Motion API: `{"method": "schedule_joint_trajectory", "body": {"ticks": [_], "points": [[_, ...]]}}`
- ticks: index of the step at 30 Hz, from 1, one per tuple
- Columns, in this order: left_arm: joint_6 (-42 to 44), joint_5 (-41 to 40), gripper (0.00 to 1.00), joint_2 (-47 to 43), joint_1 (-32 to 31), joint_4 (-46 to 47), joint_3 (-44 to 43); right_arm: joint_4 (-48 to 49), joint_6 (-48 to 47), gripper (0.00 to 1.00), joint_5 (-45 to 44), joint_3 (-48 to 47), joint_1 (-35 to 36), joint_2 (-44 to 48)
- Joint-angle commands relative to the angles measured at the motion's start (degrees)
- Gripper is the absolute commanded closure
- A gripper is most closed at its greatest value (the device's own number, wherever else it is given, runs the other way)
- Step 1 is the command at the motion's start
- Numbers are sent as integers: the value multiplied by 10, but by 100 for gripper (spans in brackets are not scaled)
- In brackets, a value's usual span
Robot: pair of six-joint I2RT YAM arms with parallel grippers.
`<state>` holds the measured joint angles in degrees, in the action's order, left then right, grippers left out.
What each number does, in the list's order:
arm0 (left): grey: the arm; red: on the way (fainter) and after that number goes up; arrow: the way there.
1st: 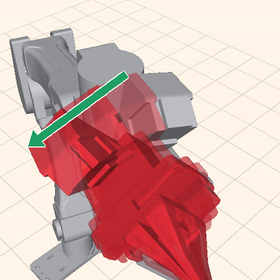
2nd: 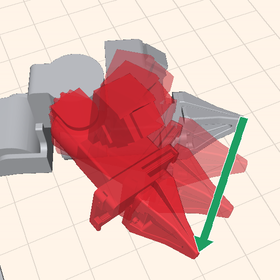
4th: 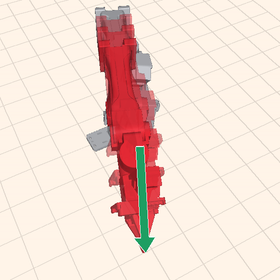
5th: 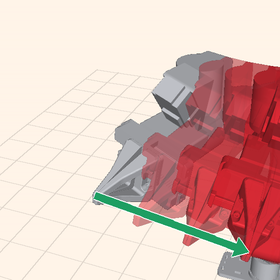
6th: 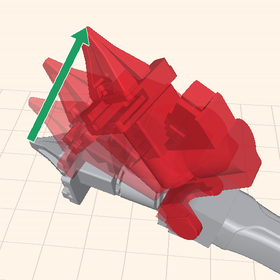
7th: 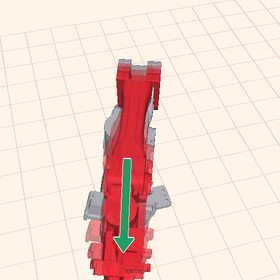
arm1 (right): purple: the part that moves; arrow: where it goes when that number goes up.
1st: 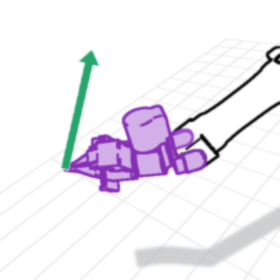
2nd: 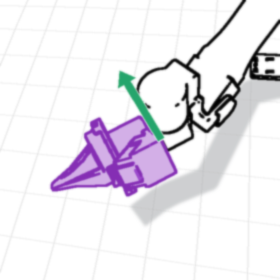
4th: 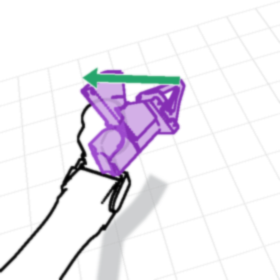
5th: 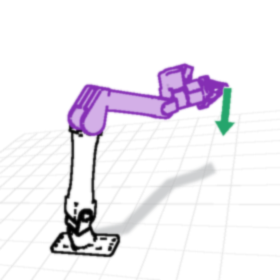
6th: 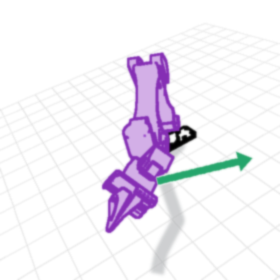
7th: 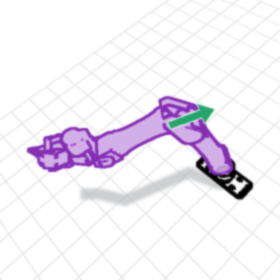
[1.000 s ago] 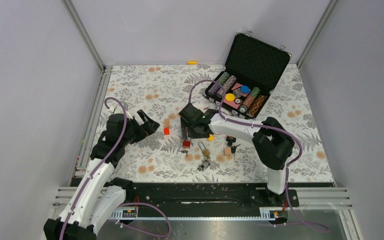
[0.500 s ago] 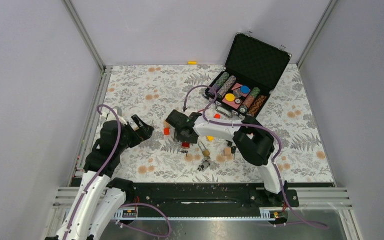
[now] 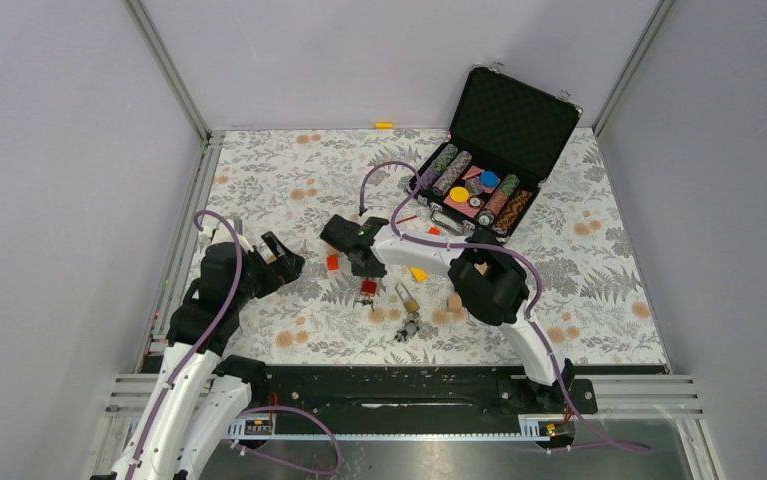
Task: Lock with the key
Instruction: Pick up the lock from the center of the board, then lock the lock.
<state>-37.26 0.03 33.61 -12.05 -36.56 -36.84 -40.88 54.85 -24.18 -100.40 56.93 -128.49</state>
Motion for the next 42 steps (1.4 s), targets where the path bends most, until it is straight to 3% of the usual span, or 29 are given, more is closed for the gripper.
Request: {"method": "schedule_joint_trajectory", "body": {"ticks": [1, 3, 8, 15, 19, 24, 32, 38, 42], "points": [[9, -13, 1, 3, -1, 10, -17, 2, 3, 87, 12, 9, -10, -13], [10, -8, 1, 3, -1, 10, -15, 13, 1, 100, 18, 19, -14, -5], [25, 55, 1, 2, -1, 30, 8, 41, -6, 100, 15, 46, -21, 54], [15, 212, 1, 27, -5, 108, 36, 145, 34, 100, 41, 151, -21, 224], [-13, 257, 1, 33, -29, 175, 42, 200, 56, 100, 51, 205, -19, 318], [-34, 256, 1, 58, -86, 245, 29, 251, 72, 100, 56, 249, -13, 397], [-42, 172, 1, 117, -209, 249, -44, 291, 69, 100, 41, 270, 7, 466], [-37, 113, 1, 134, -259, 248, -67, 291, 65, 100, 48, 276, 12, 481], [-33, 60, 13, 161, -287, 228, -91, 289, 68, 100, 61, 277, 12, 489]]}}
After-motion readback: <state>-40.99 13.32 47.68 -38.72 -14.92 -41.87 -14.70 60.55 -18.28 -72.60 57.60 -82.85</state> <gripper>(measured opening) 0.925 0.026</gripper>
